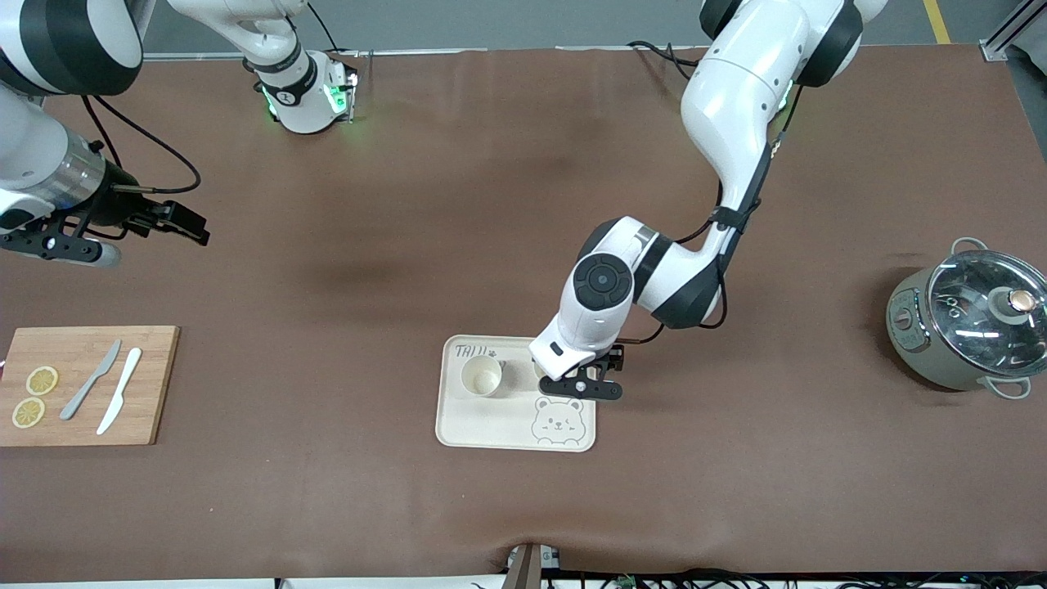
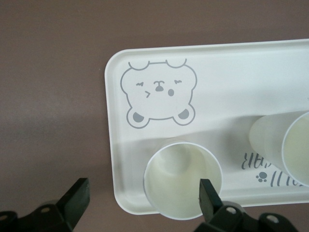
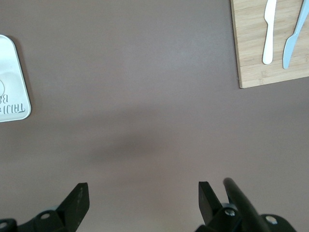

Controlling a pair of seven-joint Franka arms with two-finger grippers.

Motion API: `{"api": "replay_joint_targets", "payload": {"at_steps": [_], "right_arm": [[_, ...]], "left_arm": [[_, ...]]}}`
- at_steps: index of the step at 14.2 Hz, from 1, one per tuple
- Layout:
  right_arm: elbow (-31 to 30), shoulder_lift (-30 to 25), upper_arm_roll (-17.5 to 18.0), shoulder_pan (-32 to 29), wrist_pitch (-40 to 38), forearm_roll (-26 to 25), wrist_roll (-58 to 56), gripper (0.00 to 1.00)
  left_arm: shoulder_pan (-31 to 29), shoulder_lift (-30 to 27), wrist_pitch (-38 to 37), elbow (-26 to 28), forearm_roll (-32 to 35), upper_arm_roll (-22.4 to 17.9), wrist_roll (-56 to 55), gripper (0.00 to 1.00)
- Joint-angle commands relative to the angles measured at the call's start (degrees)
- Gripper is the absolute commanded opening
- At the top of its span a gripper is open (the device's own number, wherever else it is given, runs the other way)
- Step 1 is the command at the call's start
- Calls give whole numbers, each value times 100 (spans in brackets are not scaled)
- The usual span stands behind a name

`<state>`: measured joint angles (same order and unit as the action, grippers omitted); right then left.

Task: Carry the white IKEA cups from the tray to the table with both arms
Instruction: 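Lower the left gripper onto a white cup and close on it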

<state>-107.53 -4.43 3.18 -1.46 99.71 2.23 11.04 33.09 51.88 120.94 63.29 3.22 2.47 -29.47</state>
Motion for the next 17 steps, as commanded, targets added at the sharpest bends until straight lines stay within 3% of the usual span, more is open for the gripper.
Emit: {"api": "replay_joint_targets", "payload": {"at_steps": [1,17], "right_arm": [[-110,-146,24,-3,4,-91,56,100],[-119,-146,24,-3,-4,-91,56,100]], "left_arm": [[118,217,52,-256,117,-123,-156,100],[83,428,263,-177,117,-185,-156,100]]}}
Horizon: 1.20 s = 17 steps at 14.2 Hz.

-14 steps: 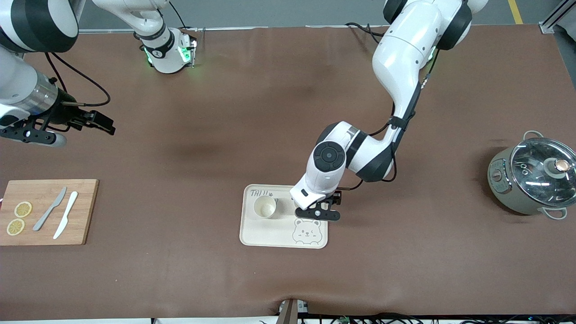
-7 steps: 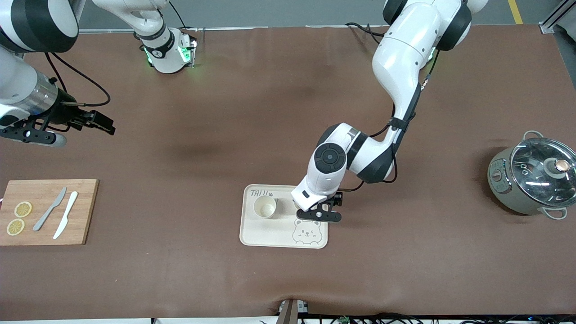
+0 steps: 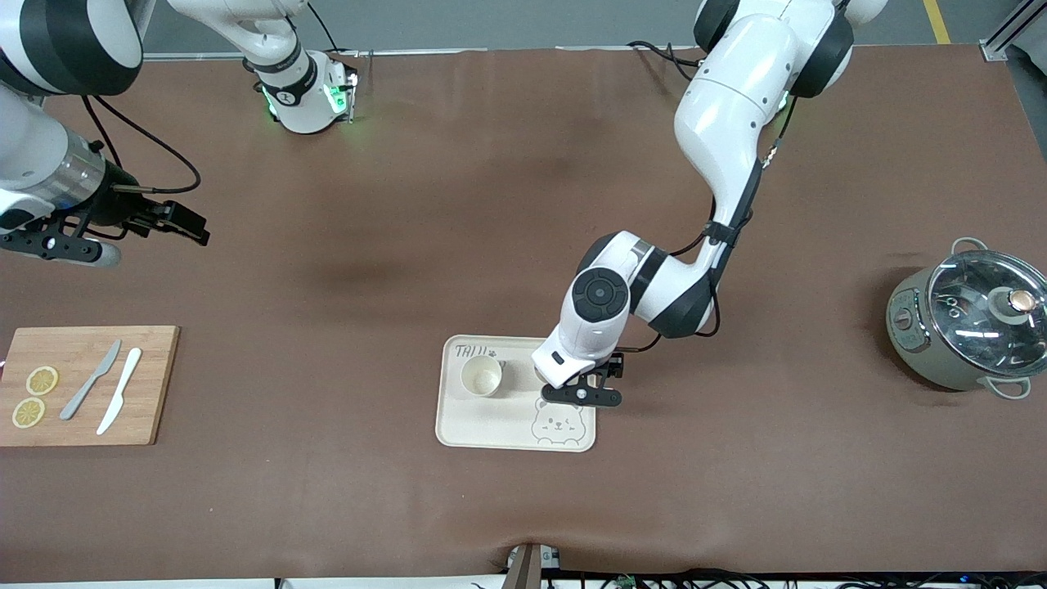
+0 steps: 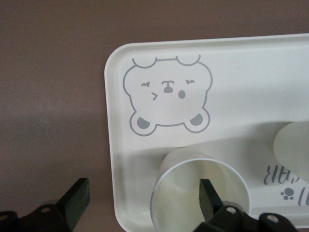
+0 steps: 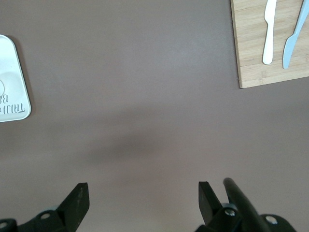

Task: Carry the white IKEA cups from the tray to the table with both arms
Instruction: 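Lower the left gripper onto a white cup and close on it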

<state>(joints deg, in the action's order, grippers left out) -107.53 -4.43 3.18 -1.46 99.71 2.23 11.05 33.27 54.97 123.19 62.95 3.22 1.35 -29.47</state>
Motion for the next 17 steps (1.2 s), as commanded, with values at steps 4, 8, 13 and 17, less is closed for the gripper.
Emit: {"api": "replay_joint_targets", "payload": {"at_steps": [4,8,13,17], "right_arm": [[-119,-146,24,-3,-4,-91,56,100],[-127,-146,24,-3,-4,-91,56,100],[-154,-146,24,-3,4,-91,64,100],[-163,-146,24,-3,13,-91,56,100]], "left_arm": [[75,172,38,-108,117,-74,-190,100],[83,207,47,-99,117,-74,-199,100],[110,260,117,-99,100,-65,-585,0],[171,252,161,-99,109,-65,-814,0]]}}
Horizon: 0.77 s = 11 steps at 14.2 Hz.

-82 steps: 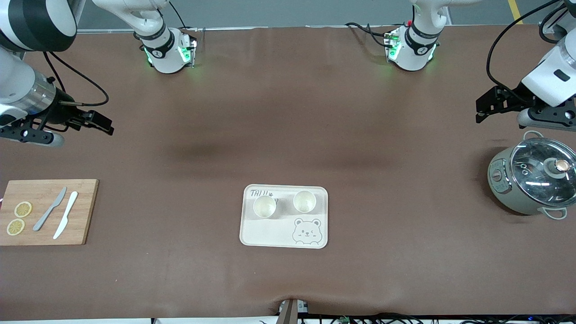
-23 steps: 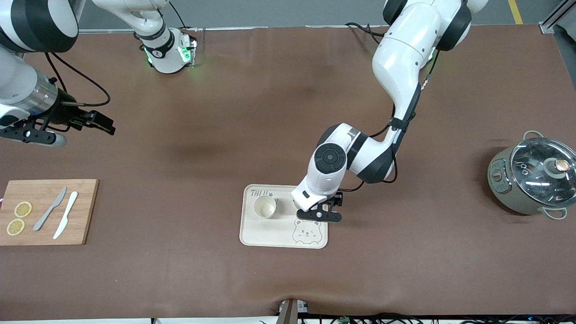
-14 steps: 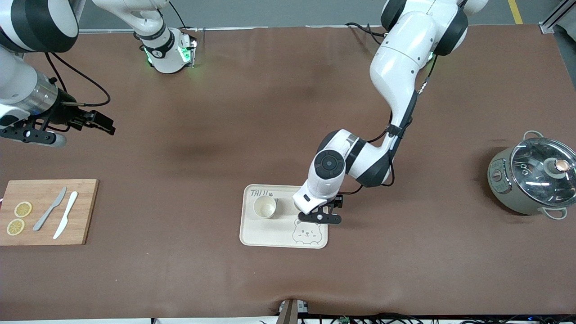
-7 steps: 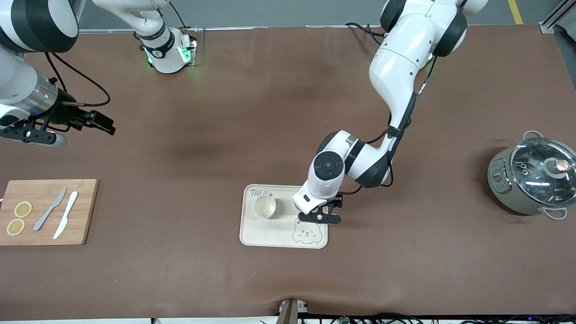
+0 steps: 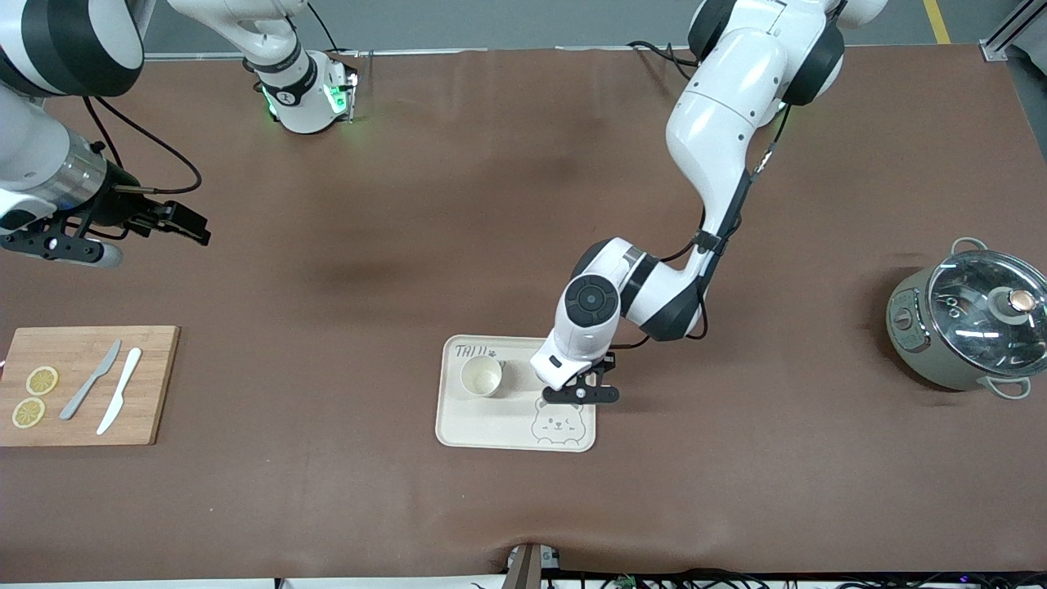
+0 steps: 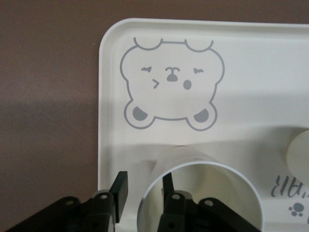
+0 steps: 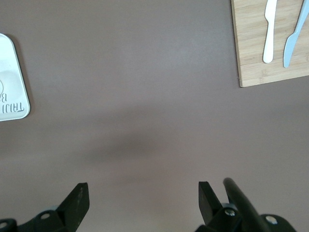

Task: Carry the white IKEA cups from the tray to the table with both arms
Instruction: 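Lower the left gripper onto a white cup and close on it, then lift the cup with the left gripper while the right gripper reaches the tray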

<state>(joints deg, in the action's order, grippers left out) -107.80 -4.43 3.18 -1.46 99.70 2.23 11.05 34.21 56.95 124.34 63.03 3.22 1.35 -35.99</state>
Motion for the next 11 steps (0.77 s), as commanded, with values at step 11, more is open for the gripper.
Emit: {"api": "replay_joint_targets", "payload": {"at_steps": [11], "right_arm": [[-128,-146,24,-3,58,-82,73,100]], "left_arm": [[-300,-674,-741,-98,-93,93,196,0]]}}
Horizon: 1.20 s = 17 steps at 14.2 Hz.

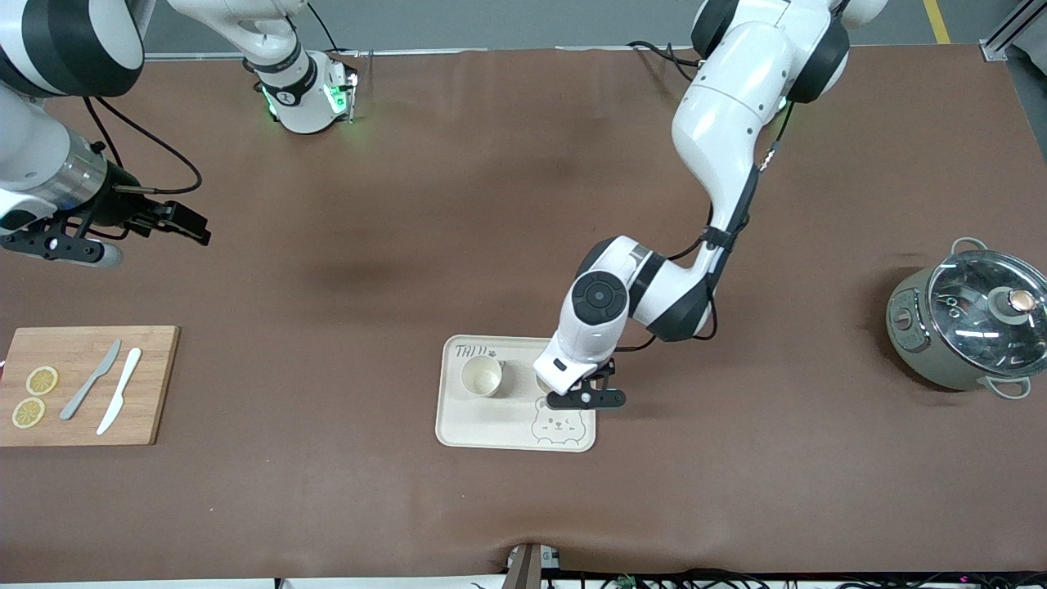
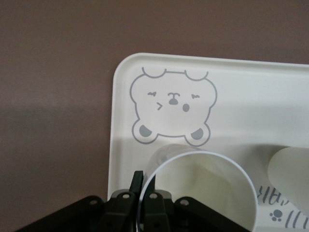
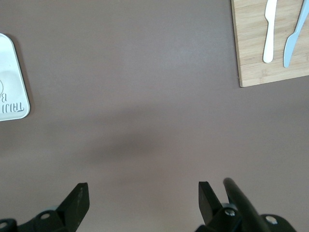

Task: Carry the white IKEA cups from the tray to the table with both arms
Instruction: 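Lift the cup with the left gripper while the right gripper reaches the tray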

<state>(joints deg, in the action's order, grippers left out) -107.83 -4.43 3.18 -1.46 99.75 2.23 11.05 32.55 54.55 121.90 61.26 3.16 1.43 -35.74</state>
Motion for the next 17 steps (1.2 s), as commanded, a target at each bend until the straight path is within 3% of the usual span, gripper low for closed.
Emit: {"api": "replay_joint_targets", "payload": {"at_steps": [1,6,12,15,17], "right_arm": [[-81,-137,33,5,54,-82,143,100],[384,160,42,751,106,-12,1634,100],[753,1170,42,1893,1282,-55,3620,100],[1577,2127,24,2324,1442,-143,4517,100],[2044,2699,24,2562,1521,-520,5167,100]], "left_arm": [[-170,-619,-822,79,-235,120,320,0],[-389,-1550,-1905,402,-438,155,813,0],[-890,-3149,-1697,2237,-483,155,1752,0],[-1259,-3818,-1459,3100,-483,155,2333,0],[-1479,-4161,-1249,3627,-491,155,2685,0]]}}
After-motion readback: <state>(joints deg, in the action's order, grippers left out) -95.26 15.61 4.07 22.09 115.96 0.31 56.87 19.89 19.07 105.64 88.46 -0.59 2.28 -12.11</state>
